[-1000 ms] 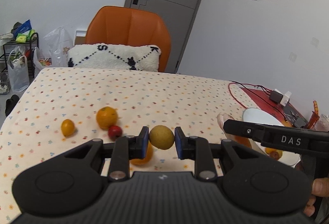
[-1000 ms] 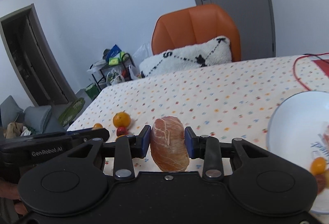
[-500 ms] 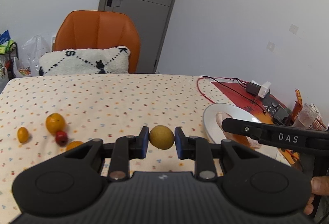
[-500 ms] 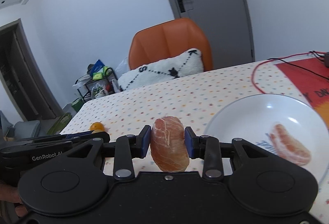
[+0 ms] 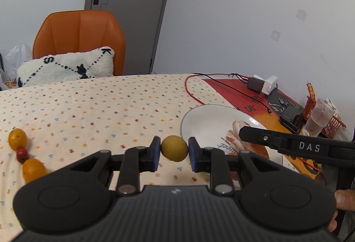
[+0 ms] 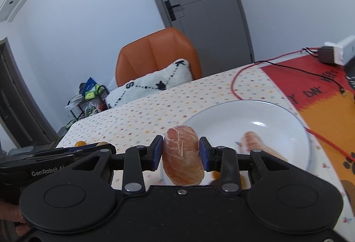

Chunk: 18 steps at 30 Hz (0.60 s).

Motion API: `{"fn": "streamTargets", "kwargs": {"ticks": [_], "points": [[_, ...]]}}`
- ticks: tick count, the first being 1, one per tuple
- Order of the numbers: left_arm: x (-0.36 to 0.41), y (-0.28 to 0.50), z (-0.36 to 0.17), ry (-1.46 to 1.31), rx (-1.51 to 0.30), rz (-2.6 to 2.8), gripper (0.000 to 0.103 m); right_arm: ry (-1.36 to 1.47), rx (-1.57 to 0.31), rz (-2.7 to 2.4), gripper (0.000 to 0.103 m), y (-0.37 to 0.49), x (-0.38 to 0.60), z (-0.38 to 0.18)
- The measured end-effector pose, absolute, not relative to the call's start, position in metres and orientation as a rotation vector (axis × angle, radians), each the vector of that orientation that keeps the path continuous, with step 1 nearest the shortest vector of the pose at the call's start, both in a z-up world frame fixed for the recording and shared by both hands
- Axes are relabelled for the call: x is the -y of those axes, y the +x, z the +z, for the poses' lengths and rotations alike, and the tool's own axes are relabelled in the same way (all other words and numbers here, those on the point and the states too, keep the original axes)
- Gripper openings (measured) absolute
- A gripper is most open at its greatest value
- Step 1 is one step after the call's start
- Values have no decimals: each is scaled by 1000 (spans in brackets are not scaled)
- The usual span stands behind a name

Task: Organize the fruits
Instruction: 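Carry the brown fruit and pomelo segment to the white bowl and open both grippers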

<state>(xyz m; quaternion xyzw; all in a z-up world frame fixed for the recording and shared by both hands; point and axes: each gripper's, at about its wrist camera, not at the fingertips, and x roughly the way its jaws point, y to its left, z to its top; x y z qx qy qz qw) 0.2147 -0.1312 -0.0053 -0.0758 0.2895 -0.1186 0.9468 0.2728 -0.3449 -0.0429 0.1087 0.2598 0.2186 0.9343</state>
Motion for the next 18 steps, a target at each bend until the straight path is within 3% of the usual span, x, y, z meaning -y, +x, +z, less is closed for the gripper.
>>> {"fn": "streamTargets", "kwargs": {"ticks": [18], "points": [[191,258,-22,-110,-649,-305,26,298,-548,383,33,299,394,-62]]}}
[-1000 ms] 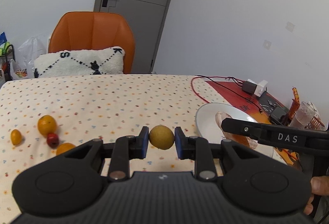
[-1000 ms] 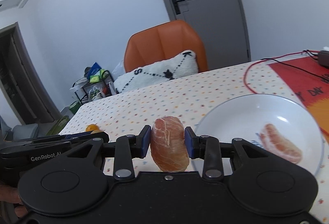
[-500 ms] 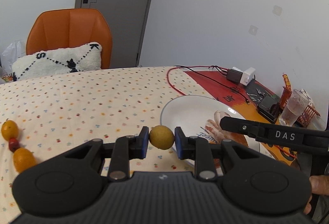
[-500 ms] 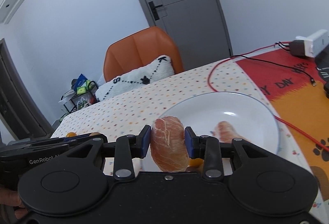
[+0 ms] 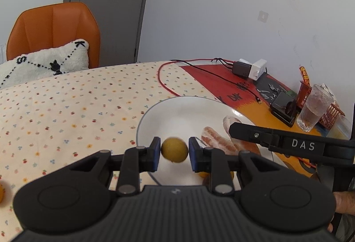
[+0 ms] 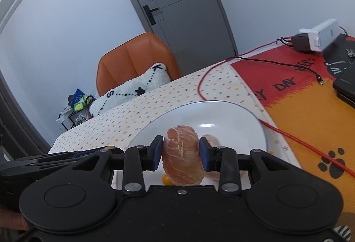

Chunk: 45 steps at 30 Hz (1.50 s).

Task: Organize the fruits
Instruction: 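Carry the brown fruit and pomelo segment to the white bowl and open both grippers, then move both open grippers back to the remaining fruits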

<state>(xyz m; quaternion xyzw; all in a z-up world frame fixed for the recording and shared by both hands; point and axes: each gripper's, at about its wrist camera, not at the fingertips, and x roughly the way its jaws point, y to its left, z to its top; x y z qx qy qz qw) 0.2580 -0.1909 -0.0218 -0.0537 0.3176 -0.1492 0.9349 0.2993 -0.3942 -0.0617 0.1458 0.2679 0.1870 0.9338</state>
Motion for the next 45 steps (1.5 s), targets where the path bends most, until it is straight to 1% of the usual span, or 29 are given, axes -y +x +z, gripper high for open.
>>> {"fn": "streamTargets", "kwargs": {"ticks": [1,6,11,15,17,18,19,20,22,26,28,31,34,37,40,45], "points": [[191,260,-23,-109,-652,-295,29,301,-550,380,33,300,395,-63],[180,264,-27,-135,-673,-272,30,310,-557,374,33,307,397,-67],[163,263,-23,-143,-668,-230,34,321,-555,373,33,313,391,-68],[149,261,-20,-149,-666,-193,39,329,-549,376,33,318,386,-67],[142,260,-18,-154,-666,-176,43,329,-542,377,34,318,382,-66],[139,259,-18,-157,-666,-166,47,329,-539,375,34,319,381,-65],[136,258,-17,-160,-664,-158,50,331,-535,370,35,320,379,-64],[134,256,-16,-162,-661,-152,51,334,-528,368,41,320,378,-64],[129,253,-14,-160,-659,-144,55,350,-503,366,48,318,377,-63],[119,247,-11,-171,-650,-119,63,348,-503,368,49,313,375,-60],[115,244,-10,-176,-642,-105,69,350,-507,371,49,310,375,-59],[108,237,-7,-183,-629,-91,75,352,-510,363,53,306,374,-57],[101,230,-5,-183,-622,-80,77,357,-518,359,54,302,374,-56],[94,221,-3,-191,-617,-65,78,354,-522,366,55,297,370,-55],[85,214,-1,-193,-613,-52,79,343,-523,381,59,290,362,-53],[68,201,3,-207,-603,-29,80,320,-526,404,61,281,348,-49]]}}
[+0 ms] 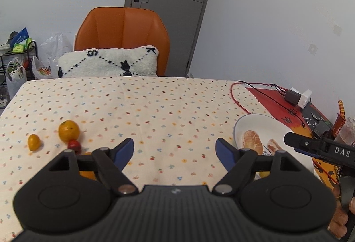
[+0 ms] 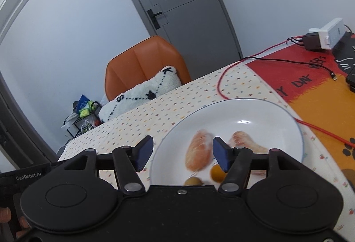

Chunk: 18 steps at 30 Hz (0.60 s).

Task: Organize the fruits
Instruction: 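Move both open grippers back to the remaining fruits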

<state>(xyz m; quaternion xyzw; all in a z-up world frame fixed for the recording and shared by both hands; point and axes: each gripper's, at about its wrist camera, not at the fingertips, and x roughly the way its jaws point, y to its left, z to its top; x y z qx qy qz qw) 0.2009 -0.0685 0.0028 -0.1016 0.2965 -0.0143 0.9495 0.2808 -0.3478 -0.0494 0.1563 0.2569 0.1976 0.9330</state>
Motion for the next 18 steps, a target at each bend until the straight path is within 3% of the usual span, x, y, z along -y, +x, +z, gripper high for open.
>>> {"fn": "streamTargets", "kwargs": {"ticks": [3,11,18], "points": [[58,193,3,-214,-604,-16,82,303,-530,411,67,275,339,-47],[33,172,0,-219,-622,-3,84,265,-533,414,93,254,315,-44],[11,157,-5,-218,-639,11,85,246,-557,425,102,243,295,-50]]}}
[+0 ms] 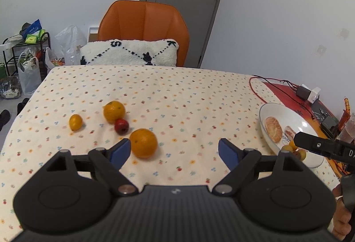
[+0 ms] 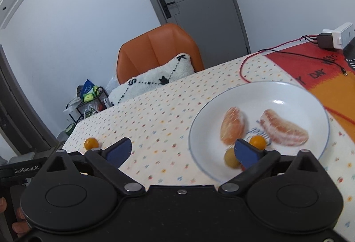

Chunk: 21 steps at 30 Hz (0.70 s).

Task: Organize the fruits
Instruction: 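Move both open grippers back to the remaining fruits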

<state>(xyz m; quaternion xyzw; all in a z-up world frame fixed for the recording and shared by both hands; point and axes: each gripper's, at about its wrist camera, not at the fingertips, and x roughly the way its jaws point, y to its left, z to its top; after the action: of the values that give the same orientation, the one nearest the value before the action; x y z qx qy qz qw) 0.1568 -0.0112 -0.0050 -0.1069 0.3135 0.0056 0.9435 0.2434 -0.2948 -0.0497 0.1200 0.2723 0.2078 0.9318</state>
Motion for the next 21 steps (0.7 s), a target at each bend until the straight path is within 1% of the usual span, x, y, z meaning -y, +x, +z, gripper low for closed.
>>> {"fn": "streamTargets", "kwargs": {"ticks": [21], "points": [[-60,136,-10,-263,-636,116,85,139,-594,505,103,235,211,-51]]}}
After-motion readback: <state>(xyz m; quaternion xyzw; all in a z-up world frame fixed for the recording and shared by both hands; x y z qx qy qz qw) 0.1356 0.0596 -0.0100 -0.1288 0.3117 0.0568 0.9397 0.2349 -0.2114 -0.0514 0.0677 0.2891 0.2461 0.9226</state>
